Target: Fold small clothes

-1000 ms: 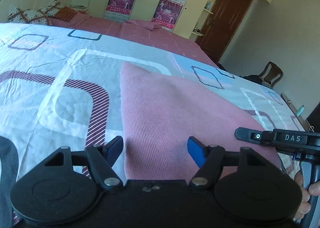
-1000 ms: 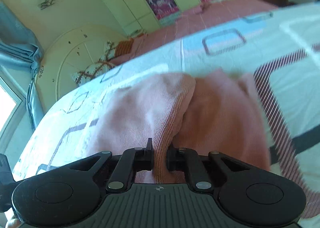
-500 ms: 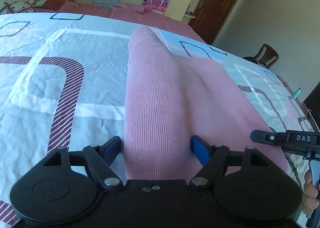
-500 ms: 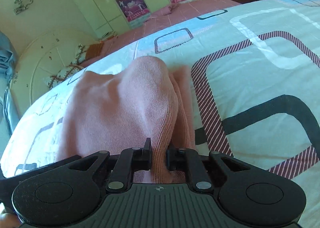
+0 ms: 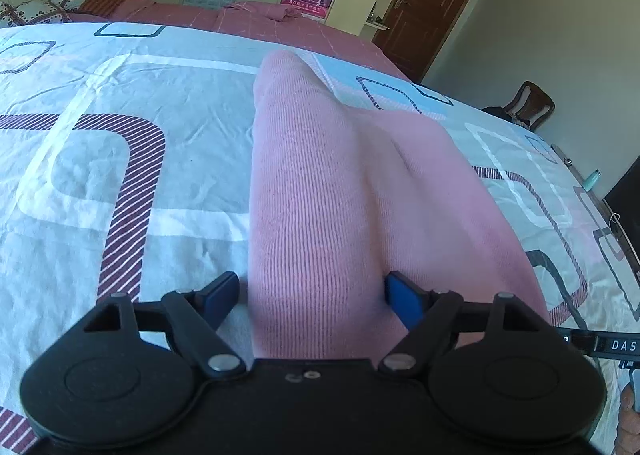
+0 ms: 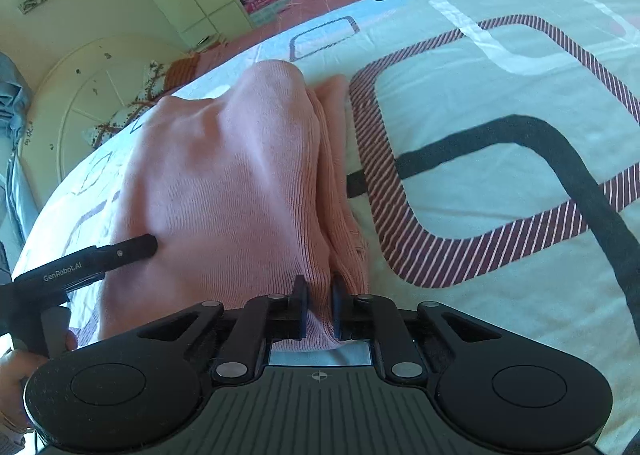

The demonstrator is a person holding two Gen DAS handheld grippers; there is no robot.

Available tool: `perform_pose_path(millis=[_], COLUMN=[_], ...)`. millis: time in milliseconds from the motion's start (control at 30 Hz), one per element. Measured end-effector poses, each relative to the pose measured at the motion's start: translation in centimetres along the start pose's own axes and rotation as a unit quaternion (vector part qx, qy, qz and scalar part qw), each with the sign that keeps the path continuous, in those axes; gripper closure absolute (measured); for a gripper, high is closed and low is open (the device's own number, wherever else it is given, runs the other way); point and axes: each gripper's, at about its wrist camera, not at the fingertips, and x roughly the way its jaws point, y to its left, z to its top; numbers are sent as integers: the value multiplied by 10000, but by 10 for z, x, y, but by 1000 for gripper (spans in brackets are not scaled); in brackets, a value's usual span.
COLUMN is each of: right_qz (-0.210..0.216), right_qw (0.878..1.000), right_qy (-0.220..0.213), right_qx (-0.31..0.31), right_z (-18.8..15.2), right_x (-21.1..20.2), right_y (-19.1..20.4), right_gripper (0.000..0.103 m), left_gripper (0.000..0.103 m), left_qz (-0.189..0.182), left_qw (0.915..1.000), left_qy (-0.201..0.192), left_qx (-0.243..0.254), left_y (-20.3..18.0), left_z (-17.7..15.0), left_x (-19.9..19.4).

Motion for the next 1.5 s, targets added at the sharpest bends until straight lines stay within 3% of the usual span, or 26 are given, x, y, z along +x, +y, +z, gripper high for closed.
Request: perform_pose_path(millis=[67,133,267,433,633,767,967,1100,1200,1300,1400,1433,1500], right_qz=[72,161,455,787,679,610,1107,1278,1112,669,-287,-488,-481], right_qw=[9998,9991,9978,9965,9951,9955,9900,9849,9873,9906,9882,9890,9940], right_qy=[-167,-377,-470,-93,-604,-658,-512,-651,-839,-1160,-1463,-1341,-959], right_qx=[-77,-61,71,255,377,309,711,974,767,296,-347,-390,-223], right_z=[8,20,49,69,85,90,107,115,117,113,105,106,108], right_x=[-8,-10,6,48,47,48,80,91,88,74,65,71,85], right_y=[3,5,8,8,-4,-11,-15,-16,-8,6,19,17,6], right_gripper=[86,60,61,60,60,61,60,61,88,90,94,94,94], left_gripper=[24,25,25,25,25,25,25,23,26,26,23,22,18], left_qz=[-48,-58,-78,66,74,40,21,-2,-11,-7,143,184,199], left_qw=[9999,9998,9990,9991,9990,9992,9992,9989,9988,9993,9995,9996,9996], left_qy=[-69,-162,-282,-287,-304,-290,-222,-162,-191,-301,-298,-224,-167], left_qx=[-66,-142,-343,-297,-316,-255,-339,-435,-449,-234,-13,-30,-130], left_y=[1,3,8,13,19,19,19,22,21,12,5,5,8], left_z=[7,16,38,56,67,74,84,84,86,88,86,84,83], left_x=[-3,-4,1,17,27,38,55,64,65,62,67,72,76])
